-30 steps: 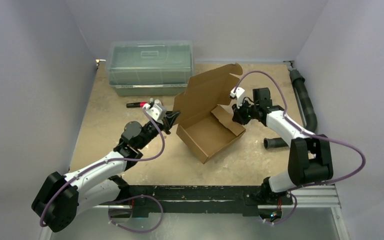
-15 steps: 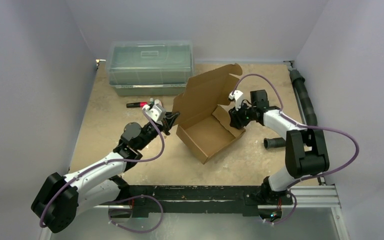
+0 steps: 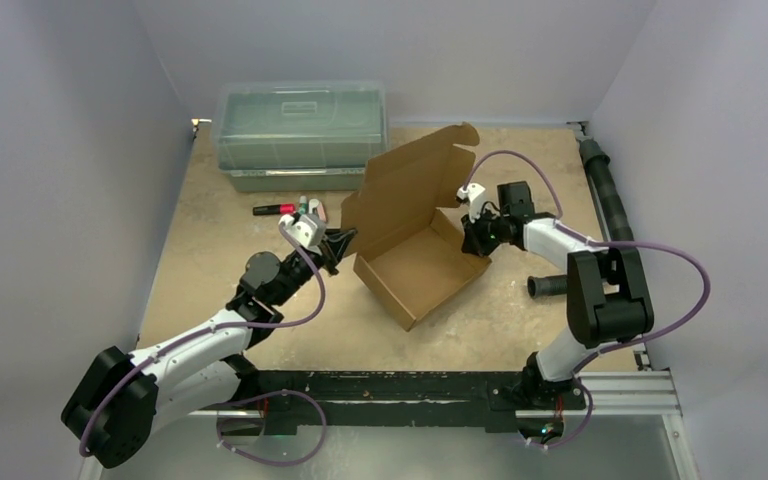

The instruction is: Fold the paper box

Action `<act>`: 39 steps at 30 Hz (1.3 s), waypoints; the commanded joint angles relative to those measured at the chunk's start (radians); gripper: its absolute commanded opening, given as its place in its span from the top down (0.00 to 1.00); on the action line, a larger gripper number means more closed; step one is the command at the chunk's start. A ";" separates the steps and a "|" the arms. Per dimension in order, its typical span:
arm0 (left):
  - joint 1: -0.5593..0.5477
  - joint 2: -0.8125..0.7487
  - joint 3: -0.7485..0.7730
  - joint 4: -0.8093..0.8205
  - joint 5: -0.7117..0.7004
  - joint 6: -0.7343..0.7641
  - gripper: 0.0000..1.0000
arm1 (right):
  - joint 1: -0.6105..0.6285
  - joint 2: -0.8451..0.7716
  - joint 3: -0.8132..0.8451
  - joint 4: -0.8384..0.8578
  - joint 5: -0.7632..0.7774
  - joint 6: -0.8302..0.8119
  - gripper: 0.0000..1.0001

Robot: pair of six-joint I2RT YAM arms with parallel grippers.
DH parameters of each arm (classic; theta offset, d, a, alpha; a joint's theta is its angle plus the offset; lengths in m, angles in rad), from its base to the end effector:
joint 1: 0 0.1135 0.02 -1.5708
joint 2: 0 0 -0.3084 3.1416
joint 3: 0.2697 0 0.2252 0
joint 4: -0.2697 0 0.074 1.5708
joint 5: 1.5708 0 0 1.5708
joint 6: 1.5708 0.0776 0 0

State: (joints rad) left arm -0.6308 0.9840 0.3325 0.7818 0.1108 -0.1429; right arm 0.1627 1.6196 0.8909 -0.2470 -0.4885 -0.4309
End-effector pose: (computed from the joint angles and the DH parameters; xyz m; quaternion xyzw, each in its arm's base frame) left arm 0.1630 -0.1296 0.3060 0.1995 0.6290 -0.3170 0.6813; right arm 0.3068 0.0873 0.2037 -0.3391 0.8664 0.1911 0.3128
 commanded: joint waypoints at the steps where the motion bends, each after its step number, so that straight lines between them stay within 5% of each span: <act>1: -0.003 -0.013 0.003 0.074 -0.021 -0.066 1.00 | 0.011 -0.116 -0.035 0.102 0.018 0.017 1.00; 8: -0.003 0.003 0.017 0.085 -0.024 -0.173 0.64 | 0.010 -0.261 -0.124 0.232 0.126 -0.008 1.00; 20: -0.003 -0.023 0.001 0.059 -0.083 -0.225 0.49 | 0.009 -0.214 -0.119 0.206 0.141 -0.042 1.00; 23: -0.003 0.023 0.042 0.028 -0.074 -0.204 0.59 | 0.010 -0.196 -0.112 0.196 0.140 -0.043 1.00; 27: -0.003 0.106 0.123 -0.028 -0.022 -0.138 1.00 | 0.011 -0.169 -0.100 0.185 0.150 -0.048 0.99; 39: -0.003 0.131 0.156 -0.045 0.020 -0.107 1.00 | 0.028 -0.099 -0.071 0.171 0.197 -0.067 0.72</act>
State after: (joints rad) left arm -0.6308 1.1202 0.4416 0.7071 0.1055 -0.2687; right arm 0.1711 1.5124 0.7727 -0.0895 -0.3038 -0.4774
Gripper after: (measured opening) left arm 0.011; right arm 0.253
